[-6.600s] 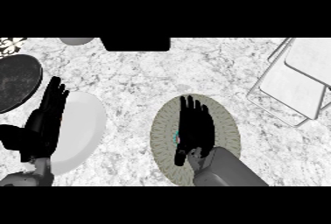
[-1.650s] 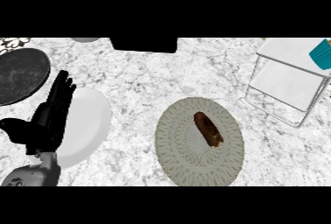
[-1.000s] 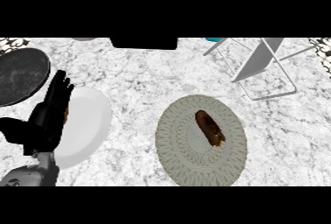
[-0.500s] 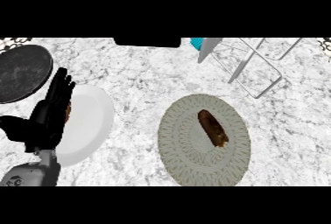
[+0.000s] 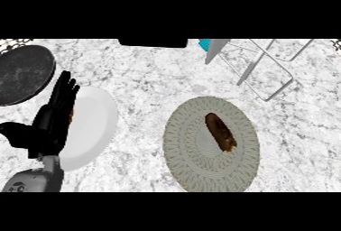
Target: Pick the cupcake from the placemat and place it in the tiered shelf
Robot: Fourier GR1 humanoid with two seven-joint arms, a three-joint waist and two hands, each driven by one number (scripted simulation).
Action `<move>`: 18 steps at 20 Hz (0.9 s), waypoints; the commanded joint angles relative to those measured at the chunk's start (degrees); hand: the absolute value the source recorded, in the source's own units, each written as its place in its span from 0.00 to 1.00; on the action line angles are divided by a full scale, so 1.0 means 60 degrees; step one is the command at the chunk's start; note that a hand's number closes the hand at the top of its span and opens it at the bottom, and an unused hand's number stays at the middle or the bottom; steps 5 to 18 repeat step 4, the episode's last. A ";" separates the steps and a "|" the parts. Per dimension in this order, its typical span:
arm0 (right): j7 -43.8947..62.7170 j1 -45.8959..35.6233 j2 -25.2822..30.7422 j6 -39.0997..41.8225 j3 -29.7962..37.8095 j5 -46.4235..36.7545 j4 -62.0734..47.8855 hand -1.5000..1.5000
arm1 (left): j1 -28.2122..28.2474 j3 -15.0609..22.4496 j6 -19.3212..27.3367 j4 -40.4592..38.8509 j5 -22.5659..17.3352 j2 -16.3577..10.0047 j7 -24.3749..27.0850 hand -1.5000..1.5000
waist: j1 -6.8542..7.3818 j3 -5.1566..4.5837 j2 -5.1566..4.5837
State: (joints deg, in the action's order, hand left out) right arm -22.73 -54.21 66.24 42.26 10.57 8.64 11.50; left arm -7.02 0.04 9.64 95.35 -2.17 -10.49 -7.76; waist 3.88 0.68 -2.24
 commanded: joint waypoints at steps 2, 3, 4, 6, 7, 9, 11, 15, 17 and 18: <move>-0.0757 0.0302 0.0287 0.1335 0.0166 0.0148 -0.0069 0.00 | 0.0082 0.0126 -0.0007 0.0093 -0.0058 0.0173 0.0016 0.50 | 0.0005 0.0034 -0.0007; -0.0743 0.0316 0.0269 0.1269 0.0170 0.0148 -0.0008 0.00 | 0.0112 0.0053 0.0018 0.0165 -0.0061 0.0132 0.0058 0.50 | 0.0089 0.0037 -0.0010; -0.0772 0.0311 0.0269 0.1252 0.0257 0.0228 0.0005 0.00 | 0.0155 -0.0004 -0.0066 0.0093 -0.0130 0.0073 0.0033 0.50 | 0.0070 0.0023 0.0002; -0.0772 0.0311 0.0269 0.1252 0.0257 0.0228 0.0005 0.00 | 0.0155 -0.0004 -0.0066 0.0093 -0.0130 0.0073 0.0033 0.50 | 0.0070 0.0023 0.0002; -0.0772 0.0311 0.0269 0.1252 0.0257 0.0228 0.0005 0.00 | 0.0155 -0.0004 -0.0066 0.0093 -0.0130 0.0073 0.0033 0.50 | 0.0070 0.0023 0.0002; -0.0772 0.0311 0.0269 0.1252 0.0257 0.0228 0.0005 0.00 | 0.0155 -0.0004 -0.0066 0.0093 -0.0130 0.0073 0.0033 0.50 | 0.0070 0.0023 0.0002; -0.0772 0.0311 0.0269 0.1252 0.0257 0.0228 0.0005 0.00 | 0.0155 -0.0004 -0.0066 0.0093 -0.0130 0.0073 0.0033 0.50 | 0.0070 0.0023 0.0002; -0.0772 0.0311 0.0269 0.1252 0.0257 0.0228 0.0005 0.00 | 0.0155 -0.0004 -0.0066 0.0093 -0.0130 0.0073 0.0033 0.50 | 0.0070 0.0023 0.0002; -0.0772 0.0311 0.0269 0.1252 0.0257 0.0228 0.0005 0.00 | 0.0155 -0.0004 -0.0066 0.0093 -0.0130 0.0073 0.0033 0.50 | 0.0070 0.0023 0.0002; -0.0772 0.0311 0.0269 0.1252 0.0257 0.0228 0.0005 0.00 | 0.0155 -0.0004 -0.0066 0.0093 -0.0130 0.0073 0.0033 0.50 | 0.0070 0.0023 0.0002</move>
